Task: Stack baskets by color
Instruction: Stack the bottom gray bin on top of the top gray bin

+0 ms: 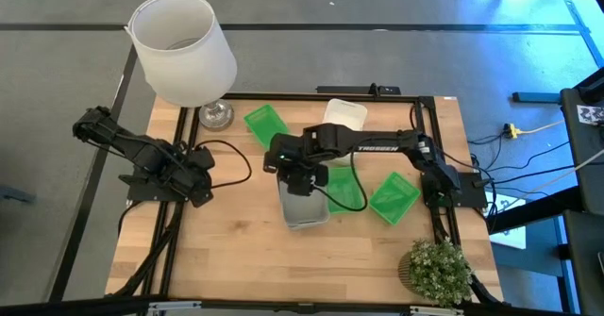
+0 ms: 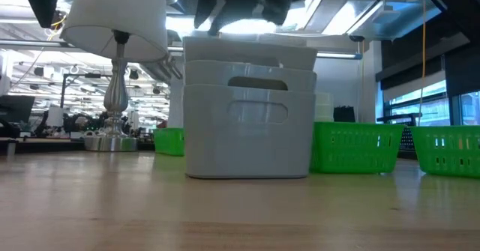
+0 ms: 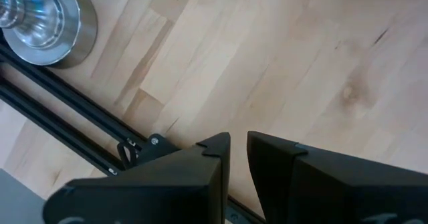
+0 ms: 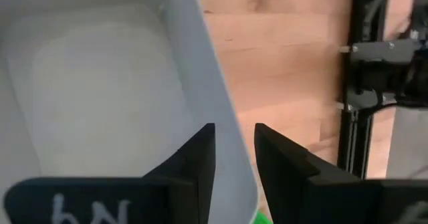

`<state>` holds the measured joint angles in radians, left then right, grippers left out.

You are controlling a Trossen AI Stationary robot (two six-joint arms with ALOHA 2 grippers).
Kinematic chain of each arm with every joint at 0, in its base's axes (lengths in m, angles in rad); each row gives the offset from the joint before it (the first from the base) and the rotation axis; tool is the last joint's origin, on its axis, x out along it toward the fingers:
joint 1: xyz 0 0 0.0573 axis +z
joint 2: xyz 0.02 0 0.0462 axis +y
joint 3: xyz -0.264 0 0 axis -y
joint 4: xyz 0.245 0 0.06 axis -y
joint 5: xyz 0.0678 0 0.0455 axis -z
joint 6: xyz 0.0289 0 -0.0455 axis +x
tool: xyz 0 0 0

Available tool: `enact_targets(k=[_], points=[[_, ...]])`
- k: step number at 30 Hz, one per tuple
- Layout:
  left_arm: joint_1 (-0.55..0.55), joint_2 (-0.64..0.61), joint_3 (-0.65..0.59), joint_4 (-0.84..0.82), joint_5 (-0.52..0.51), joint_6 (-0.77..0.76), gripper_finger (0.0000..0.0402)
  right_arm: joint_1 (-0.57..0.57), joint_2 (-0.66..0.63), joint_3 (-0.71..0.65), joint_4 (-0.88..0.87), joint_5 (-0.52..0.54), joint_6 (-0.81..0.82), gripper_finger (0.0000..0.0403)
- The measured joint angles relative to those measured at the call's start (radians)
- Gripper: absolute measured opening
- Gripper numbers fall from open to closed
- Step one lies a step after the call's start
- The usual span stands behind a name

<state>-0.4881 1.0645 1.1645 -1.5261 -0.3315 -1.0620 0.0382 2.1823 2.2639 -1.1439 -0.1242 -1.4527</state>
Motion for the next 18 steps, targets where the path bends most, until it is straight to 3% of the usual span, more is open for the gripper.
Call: enact_targets(k=[4, 12, 18], points=[[0.000, 0.000, 0.000, 0.000, -0.012, 0.000, 0.0043, 0.000, -0.040, 0.000, 0.019, 0.001, 0.156, 0.0104], [0.000, 0.000, 0.000, 0.000, -0.053, 0.001, 0.0043, -0.076, -0.071, 0.002, 0.099, 0.119, 0.596, 0.0105], [0.000, 0.000, 0.000, 0.002, -0.061, 0.024, 0.0043, -0.153, -0.019, 0.000, 0.010, 0.118, 0.701, 0.0106]])
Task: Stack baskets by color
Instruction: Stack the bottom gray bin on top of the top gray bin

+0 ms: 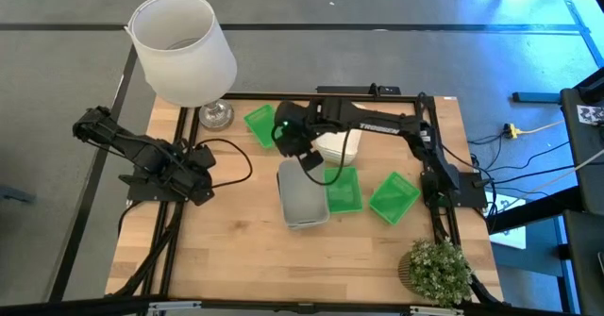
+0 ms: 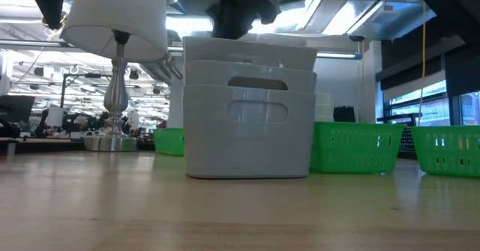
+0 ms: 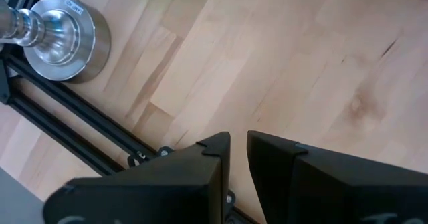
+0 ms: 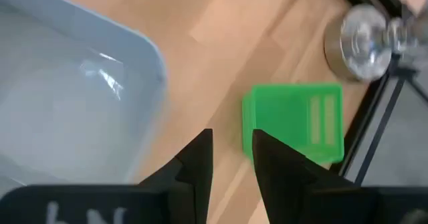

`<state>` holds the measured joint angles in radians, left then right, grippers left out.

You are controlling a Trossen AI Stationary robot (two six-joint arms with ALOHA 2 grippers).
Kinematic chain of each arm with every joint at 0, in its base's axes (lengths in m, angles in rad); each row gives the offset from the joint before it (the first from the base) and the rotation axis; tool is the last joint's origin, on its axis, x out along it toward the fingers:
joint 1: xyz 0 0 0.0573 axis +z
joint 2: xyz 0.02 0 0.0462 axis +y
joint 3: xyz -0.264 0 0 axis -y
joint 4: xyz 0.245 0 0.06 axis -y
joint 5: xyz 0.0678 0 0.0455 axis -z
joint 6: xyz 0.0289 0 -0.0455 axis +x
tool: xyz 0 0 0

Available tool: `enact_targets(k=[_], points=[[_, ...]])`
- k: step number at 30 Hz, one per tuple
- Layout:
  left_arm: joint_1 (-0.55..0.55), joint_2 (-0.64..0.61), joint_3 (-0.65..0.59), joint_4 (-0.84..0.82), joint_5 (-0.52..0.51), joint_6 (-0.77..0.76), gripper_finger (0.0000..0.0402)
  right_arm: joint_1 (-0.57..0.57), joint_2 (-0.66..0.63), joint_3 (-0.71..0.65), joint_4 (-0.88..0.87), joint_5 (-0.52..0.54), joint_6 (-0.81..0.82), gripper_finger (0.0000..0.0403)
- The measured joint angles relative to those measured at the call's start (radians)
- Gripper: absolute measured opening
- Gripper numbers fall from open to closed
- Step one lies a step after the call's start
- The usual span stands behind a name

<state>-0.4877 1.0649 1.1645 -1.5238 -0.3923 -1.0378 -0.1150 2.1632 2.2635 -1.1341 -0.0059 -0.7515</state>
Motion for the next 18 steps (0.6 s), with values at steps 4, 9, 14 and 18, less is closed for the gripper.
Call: enact_targets(k=[4, 9, 14, 18], points=[[0.000, 0.000, 0.000, -0.001, -0.010, 0.000, 0.0043, -0.019, 0.001, 0.000, -0.031, -0.031, 0.015, 0.0106], [0.000, 0.000, 0.000, -0.001, -0.010, 0.001, 0.0043, -0.018, 0.001, 0.000, -0.067, -0.127, 0.014, 0.0106], [0.000, 0.000, 0.000, -0.002, -0.010, 0.001, 0.0043, -0.018, 0.041, 0.000, -0.084, -0.127, 0.013, 0.0106], [0.000, 0.000, 0.000, -0.002, -0.010, 0.001, 0.0043, -0.009, 0.050, 0.000, -0.088, -0.176, 0.009, 0.0106]])
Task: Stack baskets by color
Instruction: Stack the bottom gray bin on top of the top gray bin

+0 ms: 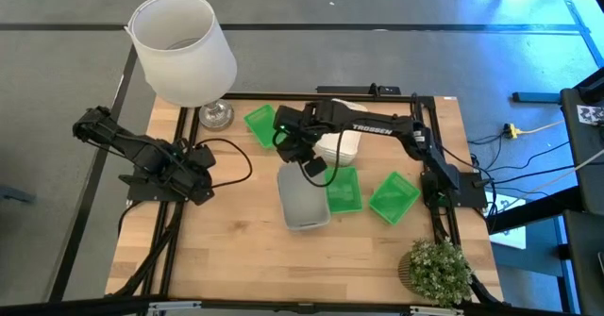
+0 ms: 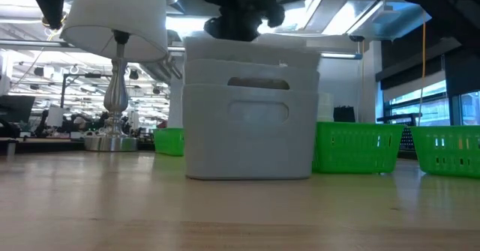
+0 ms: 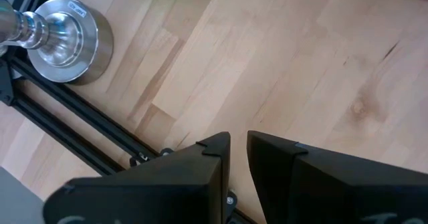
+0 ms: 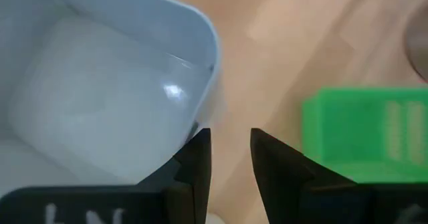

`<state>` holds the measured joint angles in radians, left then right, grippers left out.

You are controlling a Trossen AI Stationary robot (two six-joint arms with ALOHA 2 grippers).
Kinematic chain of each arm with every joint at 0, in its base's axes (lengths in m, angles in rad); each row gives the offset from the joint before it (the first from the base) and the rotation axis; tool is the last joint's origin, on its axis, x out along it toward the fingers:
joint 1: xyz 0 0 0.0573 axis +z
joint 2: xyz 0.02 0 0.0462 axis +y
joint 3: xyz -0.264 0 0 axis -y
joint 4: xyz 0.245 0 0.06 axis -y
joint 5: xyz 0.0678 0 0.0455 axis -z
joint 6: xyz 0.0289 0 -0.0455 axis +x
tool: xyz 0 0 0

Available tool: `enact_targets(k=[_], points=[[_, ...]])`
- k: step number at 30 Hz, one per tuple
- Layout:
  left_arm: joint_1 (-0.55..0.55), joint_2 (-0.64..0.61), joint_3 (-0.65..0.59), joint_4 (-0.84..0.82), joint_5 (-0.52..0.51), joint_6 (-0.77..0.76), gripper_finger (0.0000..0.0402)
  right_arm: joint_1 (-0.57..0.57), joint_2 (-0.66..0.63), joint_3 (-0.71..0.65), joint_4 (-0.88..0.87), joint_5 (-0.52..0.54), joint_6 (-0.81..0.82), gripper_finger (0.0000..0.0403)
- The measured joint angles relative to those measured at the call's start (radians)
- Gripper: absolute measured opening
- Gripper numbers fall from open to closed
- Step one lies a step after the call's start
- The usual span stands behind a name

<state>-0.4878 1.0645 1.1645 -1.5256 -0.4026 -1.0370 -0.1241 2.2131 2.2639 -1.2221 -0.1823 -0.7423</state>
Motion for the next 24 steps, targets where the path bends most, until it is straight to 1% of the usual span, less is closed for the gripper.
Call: enact_targets(k=[4, 6, 9, 12, 14, 17, 20, 24], points=[[0.000, 0.000, 0.000, 0.000, 0.000, 0.000, 0.0043, 0.010, 0.002, 0.000, -0.005, -0.115, -0.002, 0.0106], [0.000, 0.000, 0.000, 0.000, 0.000, 0.000, 0.0043, 0.014, 0.001, 0.000, -0.004, -0.127, -0.003, 0.0106], [0.000, 0.000, 0.000, 0.000, 0.000, 0.000, 0.0043, 0.018, 0.001, 0.000, -0.004, -0.092, -0.033, 0.0106], [0.000, 0.000, 0.000, 0.000, 0.000, 0.001, 0.0043, 0.019, 0.001, 0.010, -0.011, 0.005, -0.052, 0.0106], [0.000, 0.000, 0.000, 0.000, 0.000, 0.001, 0.0043, 0.022, -0.001, 0.031, -0.025, 0.045, -0.052, 0.0106], [0.000, 0.000, 0.000, 0.000, -0.001, 0.001, 0.0043, 0.033, -0.017, 0.084, -0.029, 0.054, -0.048, 0.0106], [0.000, 0.000, 0.000, 0.000, -0.001, 0.001, 0.0043, 0.039, -0.041, 0.082, -0.020, 0.008, -0.016, 0.0106], [0.000, 0.000, 0.000, 0.000, -0.001, 0.001, 0.0043, 0.042, -0.043, 0.079, -0.066, -0.090, 0.005, 0.0106]])
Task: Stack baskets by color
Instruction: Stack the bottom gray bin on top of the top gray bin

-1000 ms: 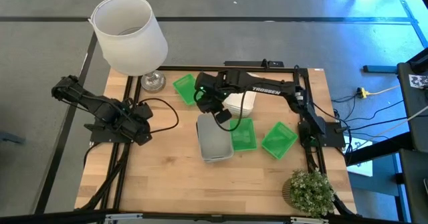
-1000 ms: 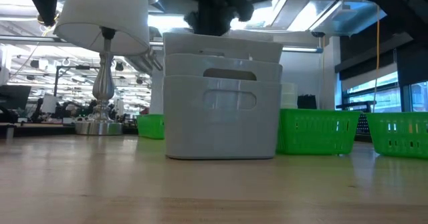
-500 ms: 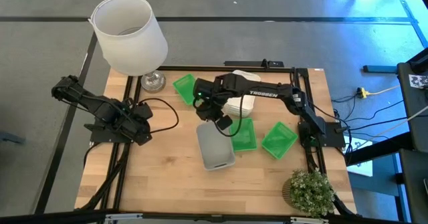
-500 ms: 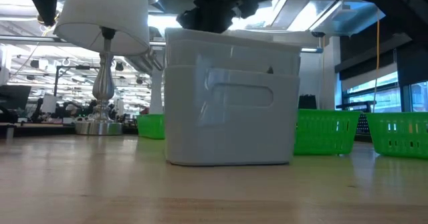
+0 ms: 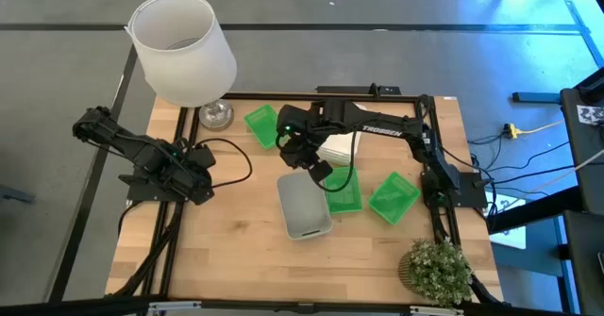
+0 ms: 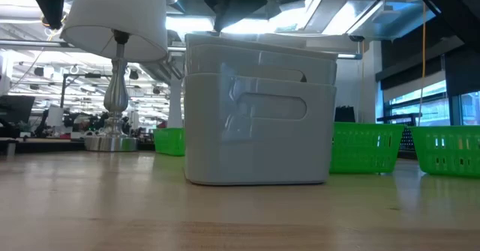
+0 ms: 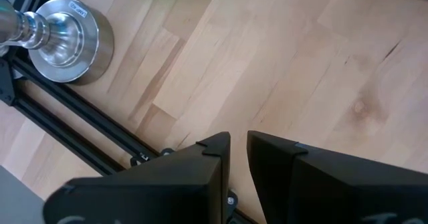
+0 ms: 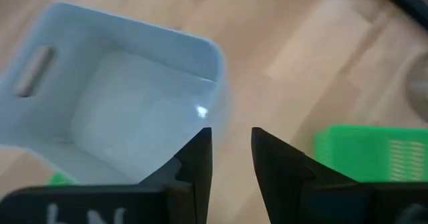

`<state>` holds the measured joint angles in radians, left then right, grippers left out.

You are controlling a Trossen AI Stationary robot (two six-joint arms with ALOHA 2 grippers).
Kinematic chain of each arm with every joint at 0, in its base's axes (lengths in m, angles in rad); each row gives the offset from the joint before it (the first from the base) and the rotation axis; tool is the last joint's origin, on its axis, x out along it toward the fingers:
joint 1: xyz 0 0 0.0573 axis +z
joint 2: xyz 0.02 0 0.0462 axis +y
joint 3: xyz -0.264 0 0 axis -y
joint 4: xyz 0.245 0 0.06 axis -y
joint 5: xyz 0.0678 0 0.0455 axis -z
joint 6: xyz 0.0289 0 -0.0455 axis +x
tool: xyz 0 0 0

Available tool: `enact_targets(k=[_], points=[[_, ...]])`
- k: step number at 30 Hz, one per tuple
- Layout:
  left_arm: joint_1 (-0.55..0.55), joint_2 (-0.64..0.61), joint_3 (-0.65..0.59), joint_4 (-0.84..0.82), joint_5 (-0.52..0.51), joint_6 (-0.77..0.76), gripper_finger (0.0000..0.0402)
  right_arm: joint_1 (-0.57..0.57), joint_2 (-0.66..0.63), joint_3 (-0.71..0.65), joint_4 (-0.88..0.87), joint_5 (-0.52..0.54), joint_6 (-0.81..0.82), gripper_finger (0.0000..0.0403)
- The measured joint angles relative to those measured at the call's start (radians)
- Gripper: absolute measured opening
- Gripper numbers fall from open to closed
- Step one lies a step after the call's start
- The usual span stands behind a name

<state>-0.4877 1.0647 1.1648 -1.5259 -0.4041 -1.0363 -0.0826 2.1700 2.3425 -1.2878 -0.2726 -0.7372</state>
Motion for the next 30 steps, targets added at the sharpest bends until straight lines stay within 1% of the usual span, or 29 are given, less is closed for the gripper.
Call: enact_targets(k=[7, 15, 18, 26, 30], points=[[0.000, 0.000, 0.000, 0.000, -0.006, 0.000, 0.0043, 0.001, 0.004, -0.012, 0.005, -0.018, 0.001, 0.0106], [0.000, 0.000, 0.000, 0.001, -0.007, 0.000, 0.0043, 0.001, 0.015, -0.017, 0.002, -0.066, 0.004, 0.0106], [0.000, 0.000, 0.000, 0.001, -0.008, 0.000, 0.0043, 0.001, 0.022, -0.067, 0.042, -0.089, 0.002, 0.0106], [0.000, 0.000, 0.000, 0.001, -0.008, 0.000, 0.0043, -0.013, 0.024, -0.261, 0.171, -0.089, 0.000, 0.0106], [0.000, 0.000, 0.000, 0.001, -0.007, -0.001, 0.0043, -0.014, 0.025, -0.293, 0.193, -0.086, 0.000, 0.0106]])
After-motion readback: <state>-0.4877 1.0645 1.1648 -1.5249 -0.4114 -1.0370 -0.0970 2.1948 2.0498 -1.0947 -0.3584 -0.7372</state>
